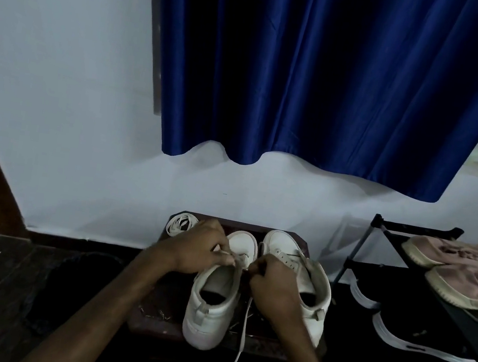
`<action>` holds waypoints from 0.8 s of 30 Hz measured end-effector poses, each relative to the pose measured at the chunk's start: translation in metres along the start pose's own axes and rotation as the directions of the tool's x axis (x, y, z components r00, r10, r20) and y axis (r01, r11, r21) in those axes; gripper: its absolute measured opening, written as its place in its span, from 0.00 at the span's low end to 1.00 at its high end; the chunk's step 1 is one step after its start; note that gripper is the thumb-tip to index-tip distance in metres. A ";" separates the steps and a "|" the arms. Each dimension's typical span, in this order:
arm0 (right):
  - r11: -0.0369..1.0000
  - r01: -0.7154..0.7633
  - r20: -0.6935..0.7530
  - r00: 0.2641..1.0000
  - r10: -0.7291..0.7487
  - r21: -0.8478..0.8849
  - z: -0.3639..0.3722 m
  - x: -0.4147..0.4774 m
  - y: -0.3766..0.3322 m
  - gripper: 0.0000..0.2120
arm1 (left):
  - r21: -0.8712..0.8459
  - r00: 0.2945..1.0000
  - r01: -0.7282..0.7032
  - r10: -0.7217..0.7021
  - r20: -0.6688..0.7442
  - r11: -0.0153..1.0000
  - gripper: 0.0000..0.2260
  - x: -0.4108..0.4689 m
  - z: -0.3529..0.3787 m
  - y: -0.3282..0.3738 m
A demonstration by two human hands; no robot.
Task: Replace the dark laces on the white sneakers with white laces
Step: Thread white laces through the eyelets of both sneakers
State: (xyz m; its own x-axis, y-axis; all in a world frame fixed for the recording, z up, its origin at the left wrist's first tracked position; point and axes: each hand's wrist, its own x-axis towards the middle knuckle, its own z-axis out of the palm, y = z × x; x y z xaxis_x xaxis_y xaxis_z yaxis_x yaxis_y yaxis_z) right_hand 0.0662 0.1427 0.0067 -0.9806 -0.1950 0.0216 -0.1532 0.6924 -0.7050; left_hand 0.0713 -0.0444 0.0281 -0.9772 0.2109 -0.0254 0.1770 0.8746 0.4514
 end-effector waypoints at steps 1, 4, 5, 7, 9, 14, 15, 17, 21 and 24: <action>1.000 0.005 -0.046 0.999 -0.005 0.001 0.001 -0.004 0.000 0.04 | -0.045 1.000 0.012 -0.013 -0.016 0.999 0.09 0.000 -0.004 -0.005; 0.997 0.073 -0.168 0.983 -0.074 -0.013 0.007 -0.021 0.001 0.07 | -0.186 0.972 0.050 -0.090 -0.218 0.981 0.09 0.006 -0.013 -0.015; 0.996 0.090 -0.164 0.982 -0.091 -0.013 0.010 -0.026 0.001 0.08 | -0.175 0.953 0.051 -0.101 -0.287 0.983 0.08 0.008 -0.013 -0.015; 0.996 0.079 -0.110 0.990 -0.084 -0.048 0.016 -0.035 0.003 0.09 | -0.062 0.928 0.069 -0.087 -0.362 0.996 0.06 0.011 -0.008 -0.011; 0.985 0.059 -0.057 0.996 -0.069 -0.162 0.019 -0.039 0.007 0.08 | 0.112 0.912 0.063 -0.012 -0.409 0.992 0.07 0.011 0.000 -0.001; 0.943 0.045 -0.021 0.998 -0.055 -0.330 0.013 -0.040 0.008 0.12 | -0.046 0.849 0.046 -0.063 -0.524 0.998 0.11 -0.016 0.031 0.029; 0.930 0.066 -0.011 0.997 -0.075 -0.361 0.013 -0.039 0.007 0.13 | -0.046 0.850 0.041 -0.059 -0.523 0.998 0.14 -0.025 0.041 0.034; 0.905 0.134 0.058 0.991 -0.120 -0.405 0.016 -0.037 0.002 0.12 | -0.018 0.853 0.064 -0.064 -0.519 0.998 0.18 -0.036 0.060 0.034; 0.923 0.174 0.097 0.984 -0.150 -0.343 0.023 -0.040 -0.001 0.11 | 0.066 0.837 0.167 -0.105 -0.537 0.984 0.18 -0.041 0.072 0.025; 0.879 0.195 0.185 0.975 -0.125 -0.434 0.021 -0.051 0.011 0.13 | 0.081 0.811 0.186 -0.107 -0.575 0.979 0.15 -0.038 0.074 0.025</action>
State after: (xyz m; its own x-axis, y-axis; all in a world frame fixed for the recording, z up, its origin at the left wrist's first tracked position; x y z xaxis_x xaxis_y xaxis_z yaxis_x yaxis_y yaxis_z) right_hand 0.1167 0.1458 -0.0168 -0.9142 -0.4048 -0.0219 -0.3790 0.8727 -0.3078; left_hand 0.1218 0.0020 -0.0258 -0.8789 -0.1735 0.4443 0.0009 0.9309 0.3653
